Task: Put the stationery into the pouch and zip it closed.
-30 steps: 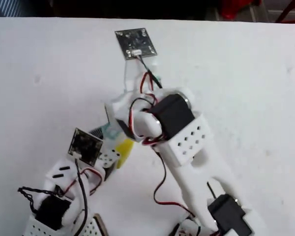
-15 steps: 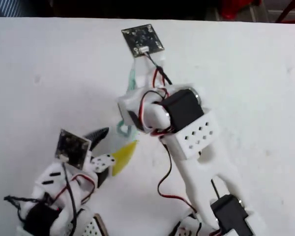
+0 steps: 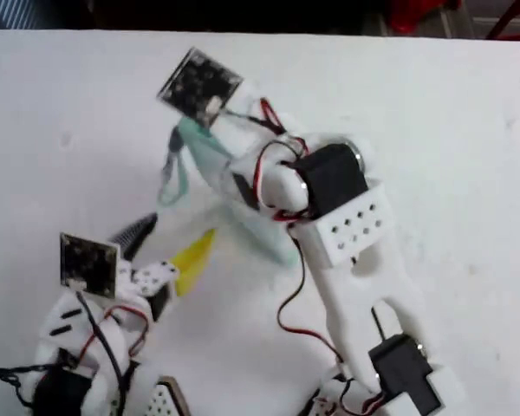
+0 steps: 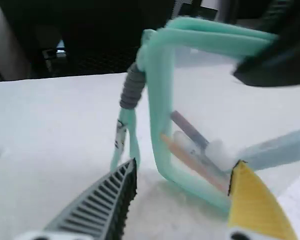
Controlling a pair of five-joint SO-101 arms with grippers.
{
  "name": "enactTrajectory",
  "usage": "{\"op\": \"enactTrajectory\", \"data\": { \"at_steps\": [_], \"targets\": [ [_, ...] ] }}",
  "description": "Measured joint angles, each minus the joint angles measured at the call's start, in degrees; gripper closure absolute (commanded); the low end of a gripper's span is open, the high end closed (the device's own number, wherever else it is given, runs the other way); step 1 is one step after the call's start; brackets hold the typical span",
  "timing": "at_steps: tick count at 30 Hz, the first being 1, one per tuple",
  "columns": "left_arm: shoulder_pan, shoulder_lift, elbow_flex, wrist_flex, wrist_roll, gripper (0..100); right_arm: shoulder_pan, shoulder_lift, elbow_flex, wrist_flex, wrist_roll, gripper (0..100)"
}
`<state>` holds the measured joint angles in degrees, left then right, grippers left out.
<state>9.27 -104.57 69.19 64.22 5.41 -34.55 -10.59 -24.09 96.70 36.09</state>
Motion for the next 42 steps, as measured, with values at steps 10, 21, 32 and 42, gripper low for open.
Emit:
{"op": "enactTrajectory", "data": {
  "at_steps": [10, 21, 32, 42],
  "targets": [
    [-1.23, 0.0, 6.07, -7.12, -2.46, 70, 3.34, -0.44, 4.92, 0.53, 15.3, 97.4],
    [-1.23, 0.0, 6.07, -7.65, -2.55, 72, -2.64, 5.1, 6.42, 0.7, 16.18, 95.6],
    [-8.88, 0.0, -1.76, -4.04, -2.55, 72, -1.49, 2.2, 6.59, -0.97, 16.26, 98.1],
    [-28.4, 0.0, -8.7, -3.87, -2.55, 72, -1.14, -18.46, 6.77, 0.09, 28.31, 98.1]
  ]
}}
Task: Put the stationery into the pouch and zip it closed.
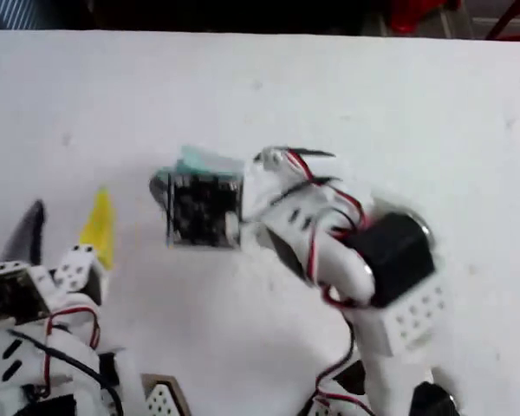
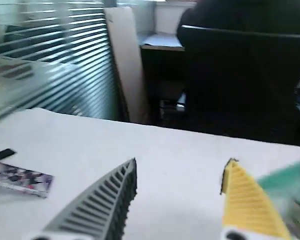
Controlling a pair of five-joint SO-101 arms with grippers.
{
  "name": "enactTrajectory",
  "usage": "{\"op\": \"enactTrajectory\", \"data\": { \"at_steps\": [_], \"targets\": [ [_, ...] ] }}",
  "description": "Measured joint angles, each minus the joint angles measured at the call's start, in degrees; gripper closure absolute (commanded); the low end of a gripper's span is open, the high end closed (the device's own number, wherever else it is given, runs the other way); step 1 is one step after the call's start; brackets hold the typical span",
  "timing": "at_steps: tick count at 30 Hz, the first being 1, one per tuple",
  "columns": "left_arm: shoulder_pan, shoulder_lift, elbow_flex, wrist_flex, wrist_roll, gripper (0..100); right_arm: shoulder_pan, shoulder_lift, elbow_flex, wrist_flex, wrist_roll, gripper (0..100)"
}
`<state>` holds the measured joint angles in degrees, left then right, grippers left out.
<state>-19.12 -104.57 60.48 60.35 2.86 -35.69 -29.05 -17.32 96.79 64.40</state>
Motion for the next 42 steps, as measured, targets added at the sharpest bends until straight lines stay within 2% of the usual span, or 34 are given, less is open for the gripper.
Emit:
{"op": "enactTrajectory", "data": {
  "at_steps": [4, 8, 11, 17, 21, 24, 32, 36, 39, 42],
  "targets": [
    [-10.11, 0.0, -2.11, -1.32, 0.0, 72, 1.14, -5.8, 4.13, 0.62, 6.33, 98.1],
    [-11.34, 0.0, -2.55, -3.69, 0.0, 72, 0.79, -12.31, 8.18, 0.7, 10.29, 98.1],
    [-4.84, 0.0, -2.55, -3.34, 0.0, 72, -1.14, -15.38, 8.79, 0.7, 10.37, 98.1],
    [15.65, 0.0, -3.69, 0.62, 0.0, 73, -4.75, -16.18, 8.79, 0.7, 9.05, 98.1],
    [26.46, 0.0, -3.78, 1.32, 0.0, 75, -4.84, -16.18, 8.79, 0.7, 9.05, 98.1],
    [29.54, 0.0, -4.4, 3.52, -0.62, 75, -4.75, -16.18, 8.79, 0.79, 9.05, 98.1],
    [31.21, -0.09, -16.26, 14.24, -4.4, 75, -5.01, -16.26, 8.79, 0.7, 8.88, 98.1],
    [32.26, -0.09, -17.05, 16.18, -4.48, 75, -5.1, -16.26, 8.79, 0.53, 8.88, 98.1],
    [36.84, -0.09, -15.47, 16.18, -6.24, 75, -5.19, -16.26, 8.79, 0.35, 8.62, 98.1],
    [42.81, -0.09, -11.34, 15.91, -11.78, 75, -5.1, -16.26, 8.79, 0.09, 7.74, 98.1]
  ]
}}
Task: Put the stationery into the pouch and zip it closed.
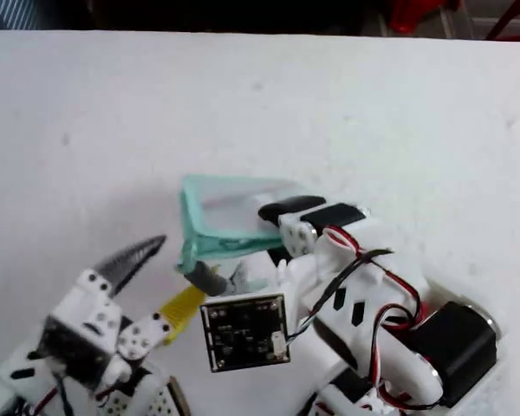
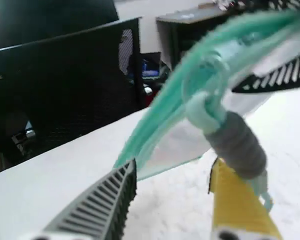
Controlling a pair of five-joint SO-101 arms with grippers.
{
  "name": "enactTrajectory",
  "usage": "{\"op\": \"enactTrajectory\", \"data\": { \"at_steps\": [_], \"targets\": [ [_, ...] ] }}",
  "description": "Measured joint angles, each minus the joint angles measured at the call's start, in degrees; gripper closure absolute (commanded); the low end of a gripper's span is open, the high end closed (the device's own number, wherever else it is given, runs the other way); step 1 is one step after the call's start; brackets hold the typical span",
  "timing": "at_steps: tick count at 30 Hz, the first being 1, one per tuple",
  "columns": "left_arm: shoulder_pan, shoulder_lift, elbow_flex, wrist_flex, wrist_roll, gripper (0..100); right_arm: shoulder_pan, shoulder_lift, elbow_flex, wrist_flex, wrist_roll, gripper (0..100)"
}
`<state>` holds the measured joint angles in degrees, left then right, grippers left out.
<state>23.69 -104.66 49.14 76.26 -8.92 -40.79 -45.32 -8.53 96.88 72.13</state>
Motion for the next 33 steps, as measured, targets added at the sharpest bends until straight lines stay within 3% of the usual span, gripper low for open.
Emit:
{"op": "enactTrajectory", "data": {
  "at_steps": [7, 12, 17, 28, 33],
  "targets": [
    [-1.23, 0.0, 5.63, -9.05, -1.23, 75, 0.0, 1.93, 0.0, 0.7, -0.09, 98.1],
    [-6.59, 0.0, 5.71, -10.02, -1.23, 74, -0.18, 1.85, 0.0, 0.7, 2.37, 98.1],
    [-7.47, 0.0, 5.71, -11.08, -1.23, 71, -4.13, 1.85, 0.0, 0.7, 2.73, 98.1],
    [2.11, 0.0, 5.71, -11.16, -7.56, 72, -9.14, 1.85, 0.0, 0.7, 6.24, 98.1],
    [4.92, 0.0, 5.71, -8.26, -7.91, 86, -8.79, 1.85, -0.44, 0.79, 6.24, 98.1]
  ]
}}
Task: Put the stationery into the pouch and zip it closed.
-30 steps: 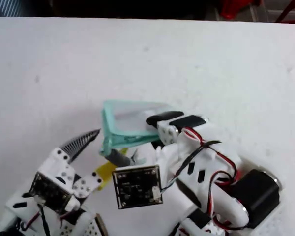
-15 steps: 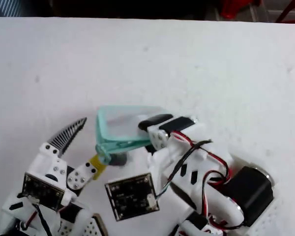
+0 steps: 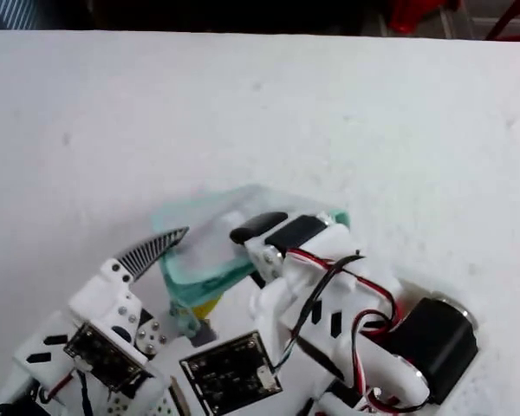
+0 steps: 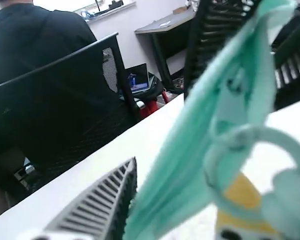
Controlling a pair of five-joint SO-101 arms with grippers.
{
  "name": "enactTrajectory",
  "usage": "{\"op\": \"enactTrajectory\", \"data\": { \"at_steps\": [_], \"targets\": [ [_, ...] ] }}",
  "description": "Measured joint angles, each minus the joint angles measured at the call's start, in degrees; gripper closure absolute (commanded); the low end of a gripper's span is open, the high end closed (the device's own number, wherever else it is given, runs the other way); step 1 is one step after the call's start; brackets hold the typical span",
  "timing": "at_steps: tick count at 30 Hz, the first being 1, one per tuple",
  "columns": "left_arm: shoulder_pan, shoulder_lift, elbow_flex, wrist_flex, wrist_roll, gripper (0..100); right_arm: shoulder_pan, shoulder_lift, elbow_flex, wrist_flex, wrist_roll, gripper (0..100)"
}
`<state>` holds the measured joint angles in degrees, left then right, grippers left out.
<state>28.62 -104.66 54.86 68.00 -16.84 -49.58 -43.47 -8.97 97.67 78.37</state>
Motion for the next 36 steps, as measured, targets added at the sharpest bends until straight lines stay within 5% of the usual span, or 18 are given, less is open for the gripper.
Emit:
{"op": "enactTrajectory", "data": {
  "at_steps": [8, 13, 21, 32, 36],
  "targets": [
    [3.78, 0.0, 0.44, -0.53, -0.09, 98, 0.18, 0.09, -2.29, 0.0, -1.67, 98.1],
    [5.01, 0.0, 6.77, -7.56, 1.32, 98, 0.26, 0.18, -2.37, 0.0, -5.63, 97.0],
    [5.01, 0.09, 14.07, -18.81, 14.42, 98, 4.4, -0.18, -2.46, 0.0, -16.7, 57.2],
    [4.48, 1.23, 16.26, -19.78, 17.93, 98, 8.62, -1.93, -2.9, -3.34, -21.27, 68.9],
    [4.31, 1.23, 23.74, -25.85, 17.93, 98, 8.35, -2.9, -2.9, -7.21, -28.31, 72.4]
  ]
}}
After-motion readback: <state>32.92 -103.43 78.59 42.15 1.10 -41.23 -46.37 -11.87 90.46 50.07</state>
